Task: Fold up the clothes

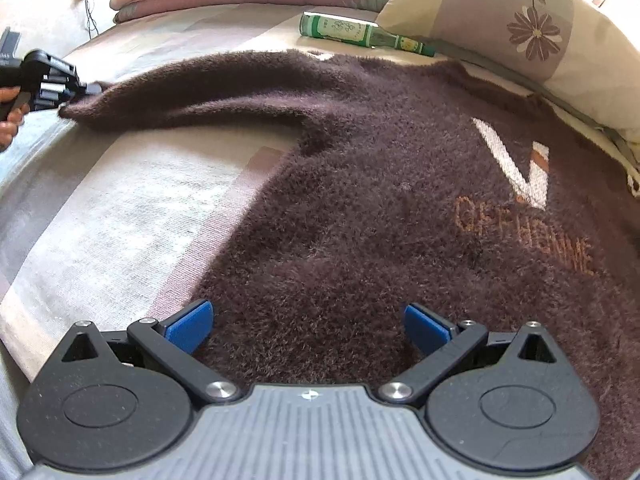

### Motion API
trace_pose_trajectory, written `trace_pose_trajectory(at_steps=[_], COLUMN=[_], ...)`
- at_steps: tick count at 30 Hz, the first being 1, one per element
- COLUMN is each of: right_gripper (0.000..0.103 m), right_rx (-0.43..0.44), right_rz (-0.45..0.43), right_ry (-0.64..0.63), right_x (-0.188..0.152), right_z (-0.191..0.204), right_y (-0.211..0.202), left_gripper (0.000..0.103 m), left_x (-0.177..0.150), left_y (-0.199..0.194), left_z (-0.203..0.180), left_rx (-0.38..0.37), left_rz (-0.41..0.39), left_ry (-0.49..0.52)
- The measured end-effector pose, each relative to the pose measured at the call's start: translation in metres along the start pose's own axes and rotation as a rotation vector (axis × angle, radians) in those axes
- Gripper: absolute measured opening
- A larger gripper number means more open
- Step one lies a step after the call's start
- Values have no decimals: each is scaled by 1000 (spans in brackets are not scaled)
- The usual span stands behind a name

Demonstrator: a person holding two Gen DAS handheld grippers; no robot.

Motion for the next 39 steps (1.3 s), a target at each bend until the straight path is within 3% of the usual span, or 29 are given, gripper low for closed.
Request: trace_pose_trajectory(at_steps=[3,8,9,11,16,19,21,22,25,30,35,37,38,39], right_gripper=[103,103,103,103,103,103,103,103,103,103,103,103,103,103], right_rx=[-2,7,9,15,12,8,5,3,-2,-2,1,2,3,5], right_rz=[-3,1,0,0,1,7,11,12,10,10,6,7,5,4], right_ry=[-4,7,8,9,-8,3,12,16,8,6,18,14,11,9], right_x=[0,0,0,0,0,0,0,0,0,-1,-1,-1,-1,-1], right_z=[-1,-1,0,1,4,1,0,-1,0,-1,-1,0,1,1], right_y=[-1,3,4,5,4,6,8,9,8,7,7,7,6,6], left_gripper=[0,2,7,29,31,43,36,1,3,3,3,8,7,8], left_x=[15,27,29,20,-3,-3,0,0,-1,10,27,34,38,41], left_y=[-21,-38,-39,-21,22,36,41,42,34,-6,-38,-51,-58,-63], left_z=[6,11,11,13,16,10,3,-1,-11,-14,-14,-15,-15,-14], left_rx=[3,-38,-45,-51,-64,-116,-128,-105,-58,-90,-51,-35,-18,48], left_rz=[-74,-91,-90,-39,89,100,101,96,48,-63,-153,-188,-209,-246], left_ry=[-24,-15,-14,-24,-49,-64,-59,-38,14,10,23,28,34,59])
Point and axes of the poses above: each gripper's, at about its wrist camera, not at the fingertips, and y roughly the way its jaws point, z to its left, x to its top, the point moved 7 cm from there along y, roughly the way its jaws point, and after that the axes turned 2 degrees about z, right-handed, at the moved point
